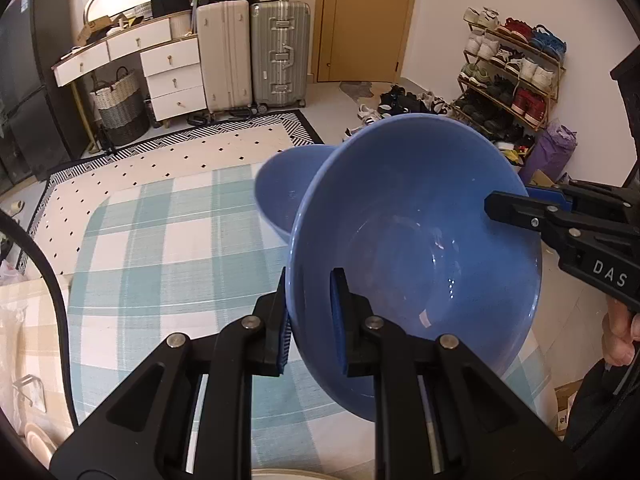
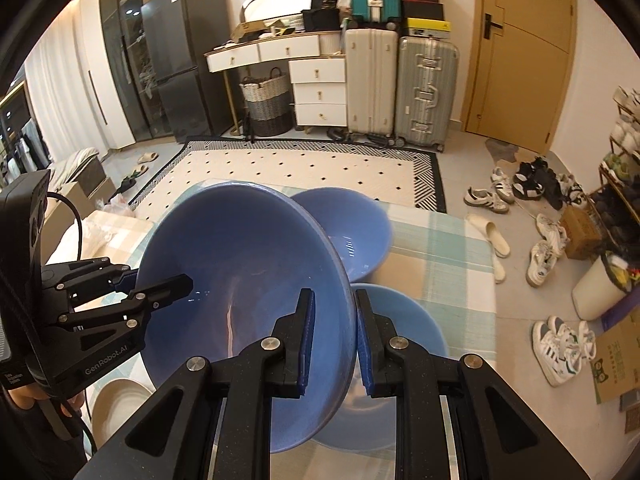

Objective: Organize plates and bowls
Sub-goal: 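Lift and carry the held blue bowls with both grippers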

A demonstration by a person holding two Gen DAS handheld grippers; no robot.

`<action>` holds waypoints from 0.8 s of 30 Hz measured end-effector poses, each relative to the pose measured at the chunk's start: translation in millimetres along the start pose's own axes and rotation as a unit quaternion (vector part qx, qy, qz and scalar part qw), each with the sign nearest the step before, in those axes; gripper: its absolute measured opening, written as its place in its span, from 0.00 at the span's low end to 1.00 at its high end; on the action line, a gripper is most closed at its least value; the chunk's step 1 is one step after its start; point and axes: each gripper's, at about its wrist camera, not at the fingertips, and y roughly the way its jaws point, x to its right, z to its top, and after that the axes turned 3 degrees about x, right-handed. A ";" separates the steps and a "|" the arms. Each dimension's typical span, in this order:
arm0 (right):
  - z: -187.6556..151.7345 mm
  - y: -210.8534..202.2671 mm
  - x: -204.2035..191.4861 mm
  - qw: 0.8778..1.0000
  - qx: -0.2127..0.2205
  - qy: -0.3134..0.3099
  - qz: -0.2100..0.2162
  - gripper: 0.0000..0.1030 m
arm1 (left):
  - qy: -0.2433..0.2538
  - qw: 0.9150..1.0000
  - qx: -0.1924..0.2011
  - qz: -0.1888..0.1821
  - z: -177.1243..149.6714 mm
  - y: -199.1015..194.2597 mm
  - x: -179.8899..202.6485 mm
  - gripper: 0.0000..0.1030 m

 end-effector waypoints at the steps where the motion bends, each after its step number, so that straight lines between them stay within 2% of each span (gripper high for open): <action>1: -1.5 -1.4 3.4 1.000 0.000 0.003 -0.002 0.19 | 0.003 1.000 -0.001 -0.004 1.7 2.4 5.1 0.13; 11: -15.5 -3.8 52.4 0.999 -0.010 0.039 -0.022 0.19 | 0.028 0.999 -0.015 -0.021 14.8 29.7 62.3 0.13; 24: -27.8 28.8 80.4 0.997 -0.037 0.057 -0.024 0.19 | 0.033 0.998 -0.050 -0.027 13.5 80.4 77.3 0.13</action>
